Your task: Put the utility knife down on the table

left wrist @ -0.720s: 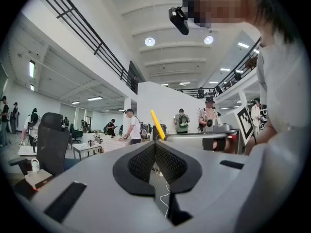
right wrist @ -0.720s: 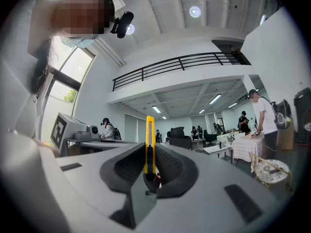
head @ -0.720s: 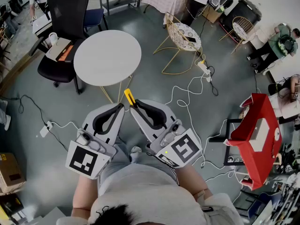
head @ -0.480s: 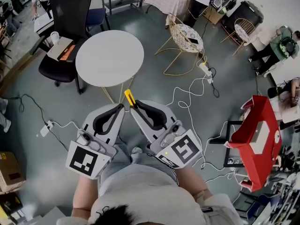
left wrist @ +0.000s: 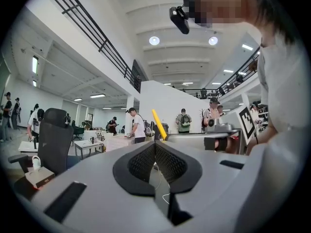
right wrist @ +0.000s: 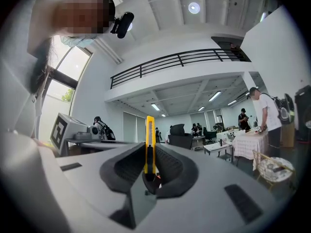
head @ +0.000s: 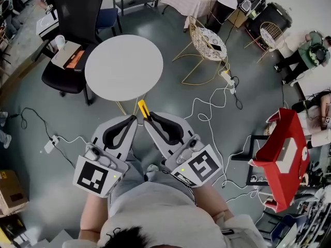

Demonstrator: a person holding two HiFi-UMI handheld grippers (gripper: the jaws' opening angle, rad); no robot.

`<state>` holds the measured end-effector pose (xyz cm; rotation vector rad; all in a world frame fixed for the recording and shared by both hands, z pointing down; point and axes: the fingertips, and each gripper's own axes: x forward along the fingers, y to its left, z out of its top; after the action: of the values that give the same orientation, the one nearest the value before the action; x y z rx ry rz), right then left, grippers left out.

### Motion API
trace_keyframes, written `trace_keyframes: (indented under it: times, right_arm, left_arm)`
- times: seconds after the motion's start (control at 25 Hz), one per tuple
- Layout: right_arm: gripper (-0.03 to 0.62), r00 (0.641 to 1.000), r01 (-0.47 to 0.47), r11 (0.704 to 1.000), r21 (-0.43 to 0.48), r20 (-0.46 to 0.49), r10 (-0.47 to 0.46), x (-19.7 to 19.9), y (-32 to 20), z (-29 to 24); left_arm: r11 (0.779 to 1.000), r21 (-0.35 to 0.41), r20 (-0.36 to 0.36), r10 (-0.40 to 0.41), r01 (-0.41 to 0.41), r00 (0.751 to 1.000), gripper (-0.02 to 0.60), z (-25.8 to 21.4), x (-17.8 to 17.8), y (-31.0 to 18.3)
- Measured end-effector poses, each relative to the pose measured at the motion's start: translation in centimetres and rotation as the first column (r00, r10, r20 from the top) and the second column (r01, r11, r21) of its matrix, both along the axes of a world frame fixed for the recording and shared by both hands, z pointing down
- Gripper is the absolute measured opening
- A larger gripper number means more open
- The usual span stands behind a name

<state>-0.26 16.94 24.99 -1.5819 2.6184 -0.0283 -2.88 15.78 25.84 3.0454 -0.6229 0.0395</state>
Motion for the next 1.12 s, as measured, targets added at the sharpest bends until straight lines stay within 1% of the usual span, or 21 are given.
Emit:
trace_keyframes:
  times: [0.2, 0.48, 0.84, 0.96, 1.04, 1.12]
  right_arm:
    - [0.069, 1.0, -0.004, 1.0, -0.008, 0.01, 0.004, -0.7, -3.0, 0.0]
    - [0.067, 1.0, -0.029, 0.999, -0.013, 0.008, 0.03, -1.7, -8.4, 0.2]
    - [0.067, 0.996, -0.091, 0.996, 0.001, -0.001, 0.091, -2.7, -14.8, -0.4]
    - [0.067, 0.994, -0.112, 0.994, 0.002, 0.0, 0.112, -2.8, -16.2, -0.5]
    - [0.067, 0.993, -0.122, 0.993, -0.003, -0.006, 0.122, -2.9, -16.3, -0.2]
    - [0.067, 0.992, -0.127, 0.992, -0.013, -0.012, 0.127, -2.9, -16.4, 0.0]
  left_arm:
    - [1.0, 0.002, -0.008, 0.004, -0.004, 1.0, 0.009, -0.1, -0.7, -3.2]
    - [1.0, -0.004, -0.015, 0.026, -0.026, 1.0, 0.009, 0.0, -1.8, -8.7]
    - [0.996, 0.029, -0.027, 0.088, -0.087, 0.996, 0.009, -0.6, -2.6, -15.4]
    - [0.994, 0.014, -0.02, 0.111, -0.111, 0.994, 0.009, -0.4, -2.7, -16.8]
    - [0.993, 0.021, -0.028, 0.116, -0.116, 0.993, 0.009, -0.3, -2.8, -17.0]
    - [0.993, 0.01, -0.035, 0.121, -0.121, 0.992, 0.009, -0.1, -2.8, -17.1]
